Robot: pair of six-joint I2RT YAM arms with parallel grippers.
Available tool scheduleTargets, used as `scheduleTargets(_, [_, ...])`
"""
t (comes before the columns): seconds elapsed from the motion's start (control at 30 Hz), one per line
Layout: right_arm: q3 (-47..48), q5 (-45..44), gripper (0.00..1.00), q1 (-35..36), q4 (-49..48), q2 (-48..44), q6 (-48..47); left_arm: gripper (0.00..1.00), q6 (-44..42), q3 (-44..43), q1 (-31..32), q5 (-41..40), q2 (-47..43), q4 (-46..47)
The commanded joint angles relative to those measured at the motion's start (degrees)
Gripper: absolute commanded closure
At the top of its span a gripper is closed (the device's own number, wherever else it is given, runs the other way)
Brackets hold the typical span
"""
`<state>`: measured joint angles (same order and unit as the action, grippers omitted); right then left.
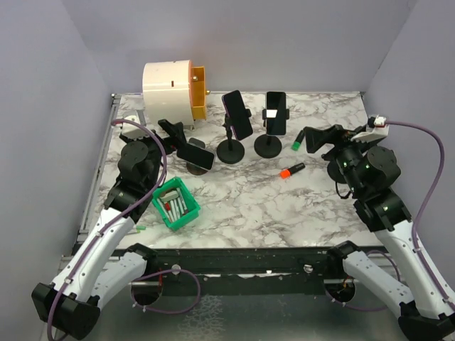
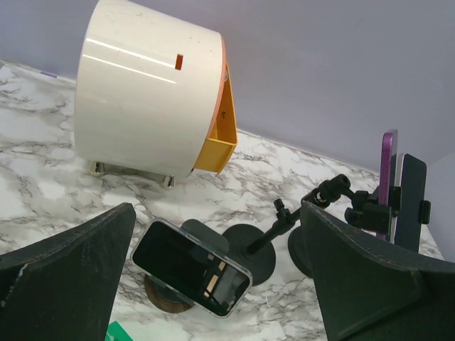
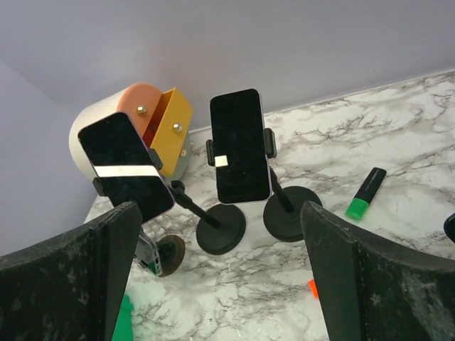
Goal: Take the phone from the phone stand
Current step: Pick up the phone stand with the phone at the center of the board.
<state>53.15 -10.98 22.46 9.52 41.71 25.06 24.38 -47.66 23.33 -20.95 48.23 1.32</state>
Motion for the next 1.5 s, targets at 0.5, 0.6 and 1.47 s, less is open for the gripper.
scheduleTargets(0.5, [-1.39, -29.4, 0.0, 0.31, 16.67, -4.9, 6.67, 0.01, -1.52, 3.35, 0.84, 15.43, 0.13, 7.53])
scheduleTargets(0.6, [0.74, -30.44, 0.0, 0.3, 22.13, -4.65, 4.44, 0.01, -0.89, 3.04, 1.01, 16.9, 1.29, 7.47])
scheduleTargets(1.47, [-0.88, -5.69, 0.07, -2.1, 13.43, 0.69, 7.28, 0.01, 0.51, 4.14, 4.8, 18.06, 1.4, 8.69])
